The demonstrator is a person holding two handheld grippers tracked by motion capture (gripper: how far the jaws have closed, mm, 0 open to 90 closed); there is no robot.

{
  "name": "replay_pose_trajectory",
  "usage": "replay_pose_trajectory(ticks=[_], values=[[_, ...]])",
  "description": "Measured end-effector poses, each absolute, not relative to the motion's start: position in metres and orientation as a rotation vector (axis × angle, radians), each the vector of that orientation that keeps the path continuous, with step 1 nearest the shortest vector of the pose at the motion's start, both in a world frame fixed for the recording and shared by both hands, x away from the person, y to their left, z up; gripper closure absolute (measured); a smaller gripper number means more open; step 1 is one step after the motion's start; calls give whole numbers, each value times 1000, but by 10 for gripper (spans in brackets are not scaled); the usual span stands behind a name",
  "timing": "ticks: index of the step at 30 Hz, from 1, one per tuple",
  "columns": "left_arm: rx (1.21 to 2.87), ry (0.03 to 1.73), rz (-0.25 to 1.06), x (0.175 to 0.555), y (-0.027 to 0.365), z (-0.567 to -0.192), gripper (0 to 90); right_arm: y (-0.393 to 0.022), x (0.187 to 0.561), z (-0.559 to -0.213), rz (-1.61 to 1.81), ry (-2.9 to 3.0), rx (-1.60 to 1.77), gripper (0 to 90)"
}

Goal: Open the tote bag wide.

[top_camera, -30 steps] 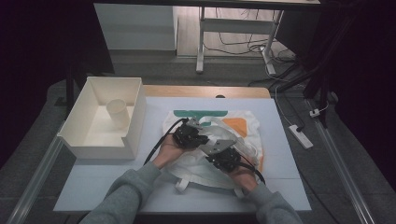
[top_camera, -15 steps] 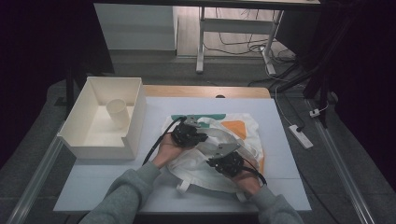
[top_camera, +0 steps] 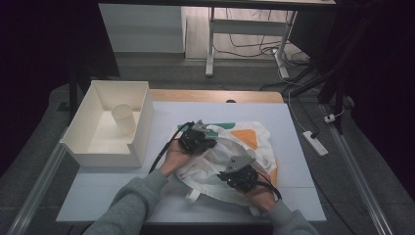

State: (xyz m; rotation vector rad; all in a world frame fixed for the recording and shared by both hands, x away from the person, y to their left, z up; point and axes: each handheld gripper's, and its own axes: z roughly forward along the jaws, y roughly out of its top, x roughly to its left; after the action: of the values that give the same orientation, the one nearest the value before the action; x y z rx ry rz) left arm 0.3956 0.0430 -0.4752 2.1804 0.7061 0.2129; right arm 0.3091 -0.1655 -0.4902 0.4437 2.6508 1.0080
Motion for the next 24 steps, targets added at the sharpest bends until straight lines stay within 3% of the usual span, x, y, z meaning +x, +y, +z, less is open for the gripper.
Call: replay_pose_trajectory(ticks=[24], values=[[2174, 728, 215, 400, 49, -479, 870, -163, 283, -494, 995, 2702, 308, 887]])
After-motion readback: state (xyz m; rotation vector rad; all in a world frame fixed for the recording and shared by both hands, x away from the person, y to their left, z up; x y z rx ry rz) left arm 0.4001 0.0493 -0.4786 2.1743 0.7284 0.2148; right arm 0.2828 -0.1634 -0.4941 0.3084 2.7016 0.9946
